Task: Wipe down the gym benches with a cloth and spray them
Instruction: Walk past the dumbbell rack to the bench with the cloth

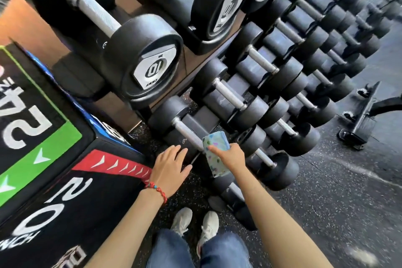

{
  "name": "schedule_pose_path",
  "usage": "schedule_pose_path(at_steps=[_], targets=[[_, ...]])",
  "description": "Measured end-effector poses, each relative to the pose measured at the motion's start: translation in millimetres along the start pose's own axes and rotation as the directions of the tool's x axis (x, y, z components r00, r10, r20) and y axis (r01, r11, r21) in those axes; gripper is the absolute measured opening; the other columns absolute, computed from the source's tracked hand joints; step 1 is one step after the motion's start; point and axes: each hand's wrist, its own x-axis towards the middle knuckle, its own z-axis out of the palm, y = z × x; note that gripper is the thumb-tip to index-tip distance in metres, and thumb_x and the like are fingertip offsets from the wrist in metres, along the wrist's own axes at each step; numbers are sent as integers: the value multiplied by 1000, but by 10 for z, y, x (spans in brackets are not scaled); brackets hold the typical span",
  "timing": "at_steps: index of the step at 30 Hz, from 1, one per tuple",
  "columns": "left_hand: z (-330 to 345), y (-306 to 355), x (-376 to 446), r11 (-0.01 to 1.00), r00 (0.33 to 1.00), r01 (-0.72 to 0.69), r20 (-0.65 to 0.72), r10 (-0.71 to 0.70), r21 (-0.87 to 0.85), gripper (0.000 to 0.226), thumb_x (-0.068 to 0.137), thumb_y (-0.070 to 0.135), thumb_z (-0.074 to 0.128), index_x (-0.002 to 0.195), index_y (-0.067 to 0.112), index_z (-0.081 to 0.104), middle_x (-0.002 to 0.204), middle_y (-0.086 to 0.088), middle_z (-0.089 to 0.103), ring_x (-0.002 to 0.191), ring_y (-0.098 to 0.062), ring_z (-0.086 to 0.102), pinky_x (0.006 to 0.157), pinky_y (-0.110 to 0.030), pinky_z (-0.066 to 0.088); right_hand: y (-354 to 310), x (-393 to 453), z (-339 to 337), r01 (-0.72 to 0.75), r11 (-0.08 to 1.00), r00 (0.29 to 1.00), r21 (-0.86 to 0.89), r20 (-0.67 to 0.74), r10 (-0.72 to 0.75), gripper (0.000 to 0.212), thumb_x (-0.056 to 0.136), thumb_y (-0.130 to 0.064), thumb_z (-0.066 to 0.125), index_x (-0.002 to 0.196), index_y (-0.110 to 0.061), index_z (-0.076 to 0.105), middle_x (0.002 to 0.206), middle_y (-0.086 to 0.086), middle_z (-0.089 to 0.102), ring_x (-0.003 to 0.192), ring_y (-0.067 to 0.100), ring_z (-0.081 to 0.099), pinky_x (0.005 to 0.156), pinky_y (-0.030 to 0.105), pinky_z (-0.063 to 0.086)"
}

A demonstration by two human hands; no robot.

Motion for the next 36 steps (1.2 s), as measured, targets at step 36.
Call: schedule_pose_path(at_steps=[36], targets=[[450, 1224, -612, 442, 432, -897, 228, 873, 7, 49, 73, 22, 78, 114, 0, 62, 115, -20, 63, 107, -37, 60, 89, -47, 49, 2091, -2458, 238, 102, 203, 650, 974, -220, 727, 25, 85, -32, 64, 88, -7, 62, 81, 7, 68, 72, 23, 67, 58, 32, 56]])
